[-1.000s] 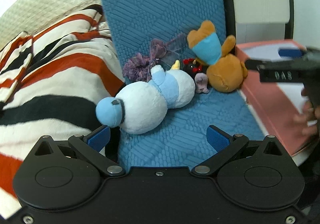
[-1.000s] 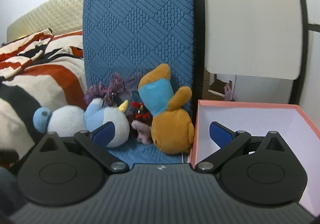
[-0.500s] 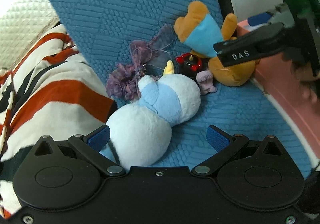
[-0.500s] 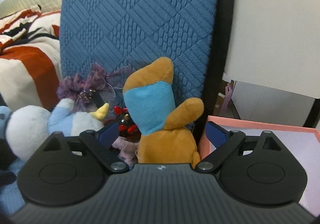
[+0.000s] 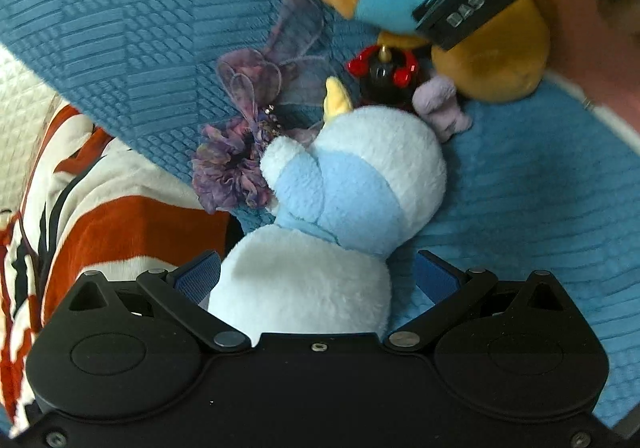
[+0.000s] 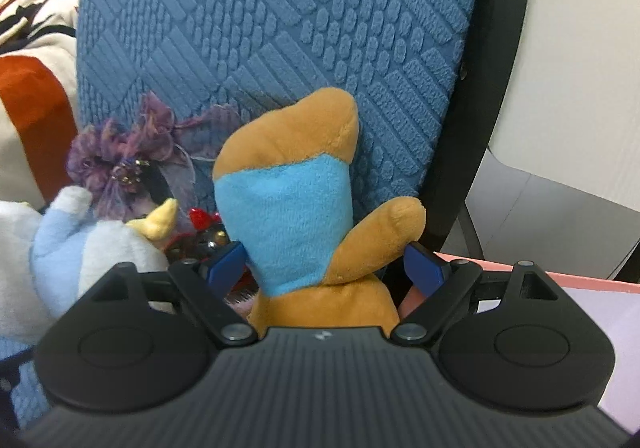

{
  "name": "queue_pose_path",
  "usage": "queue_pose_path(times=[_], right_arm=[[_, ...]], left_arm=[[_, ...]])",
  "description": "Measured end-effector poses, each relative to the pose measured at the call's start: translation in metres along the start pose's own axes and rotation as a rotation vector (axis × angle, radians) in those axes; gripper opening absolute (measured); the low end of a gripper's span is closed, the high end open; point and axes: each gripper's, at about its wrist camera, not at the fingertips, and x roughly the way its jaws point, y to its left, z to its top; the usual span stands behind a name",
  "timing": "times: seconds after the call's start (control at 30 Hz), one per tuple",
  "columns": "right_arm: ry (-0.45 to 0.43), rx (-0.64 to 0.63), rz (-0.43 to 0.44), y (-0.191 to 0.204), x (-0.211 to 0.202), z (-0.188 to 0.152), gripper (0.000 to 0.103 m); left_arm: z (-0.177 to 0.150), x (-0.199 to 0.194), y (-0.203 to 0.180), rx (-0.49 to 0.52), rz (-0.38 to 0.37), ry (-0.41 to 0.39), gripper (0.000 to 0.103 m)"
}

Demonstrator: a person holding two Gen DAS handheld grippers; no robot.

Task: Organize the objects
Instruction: 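Grasp the orange-and-blue duck with the right gripper while the left grasps the white penguin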

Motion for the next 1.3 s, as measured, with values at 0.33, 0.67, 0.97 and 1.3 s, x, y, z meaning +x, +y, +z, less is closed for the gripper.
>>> queue_pose_path(times=[0.33, 0.67, 0.97, 1.3], right_arm=[[0.108, -0.006, 0.055, -0.005, 0.013, -0.002, 0.072], [0.053, 0.023, 0.093, -0.009, -0.004, -0.003, 0.056], [0.049, 0.034, 0.112, -0.015, -0.033, -0.011, 0.055], [0.044, 0.150, 0.185, -0.021, -0.071, -0.019, 0.054]], left_arm=[[-0.006, 0.045, -0.004, 0.144, 0.040, 0.103, 0.103], [-0.003, 0.064, 0.004, 0.124, 0.052, 0.103, 0.101], [-0.001, 0.042, 0.044, -0.189, -0.089, 0.140, 0.089], [-0.034, -0.001, 0.077, -0.689, -0.306, 0.190, 0.086]])
